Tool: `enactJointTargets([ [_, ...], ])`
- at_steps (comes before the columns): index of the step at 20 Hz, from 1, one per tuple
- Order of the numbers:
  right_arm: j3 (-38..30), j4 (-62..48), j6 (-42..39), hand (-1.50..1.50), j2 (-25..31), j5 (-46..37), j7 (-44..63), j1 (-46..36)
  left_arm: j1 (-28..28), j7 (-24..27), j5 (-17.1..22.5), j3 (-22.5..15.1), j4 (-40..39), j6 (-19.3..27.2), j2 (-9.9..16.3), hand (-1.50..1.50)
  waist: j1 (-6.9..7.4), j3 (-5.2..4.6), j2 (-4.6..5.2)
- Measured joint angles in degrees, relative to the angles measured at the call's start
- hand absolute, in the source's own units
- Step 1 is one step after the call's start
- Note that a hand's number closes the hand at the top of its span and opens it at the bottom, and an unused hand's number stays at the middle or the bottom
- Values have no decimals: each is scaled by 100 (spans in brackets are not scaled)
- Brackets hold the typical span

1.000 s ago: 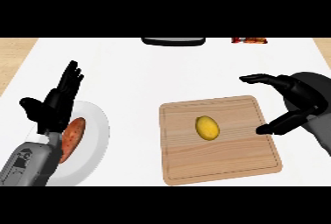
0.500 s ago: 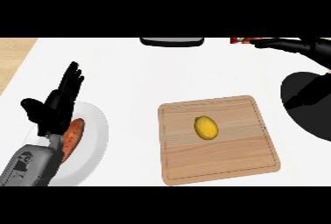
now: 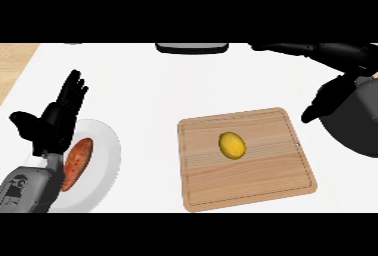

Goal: Pick the lemon from the cutting board and place it in the pan

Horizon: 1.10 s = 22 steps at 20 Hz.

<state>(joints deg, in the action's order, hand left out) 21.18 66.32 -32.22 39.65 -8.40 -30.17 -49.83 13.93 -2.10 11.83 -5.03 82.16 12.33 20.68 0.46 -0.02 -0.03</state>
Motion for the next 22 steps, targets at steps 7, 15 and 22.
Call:
enactJointTargets([
  [7,193,921,-407,-150,-299,138,483,468,-133,2,-92,75,79,-24,-75,0,-50,-1,-14],
  [15,76,1336,-758,-150,-633,-331,1108,755,-182,69,-251,187,46,-138,-247,0,-31,1,-3],
  [22,-67,1123,-690,-150,-957,-1088,1185,912,-87,-3,-398,293,43,-213,-347,0,-26,1,6],
])
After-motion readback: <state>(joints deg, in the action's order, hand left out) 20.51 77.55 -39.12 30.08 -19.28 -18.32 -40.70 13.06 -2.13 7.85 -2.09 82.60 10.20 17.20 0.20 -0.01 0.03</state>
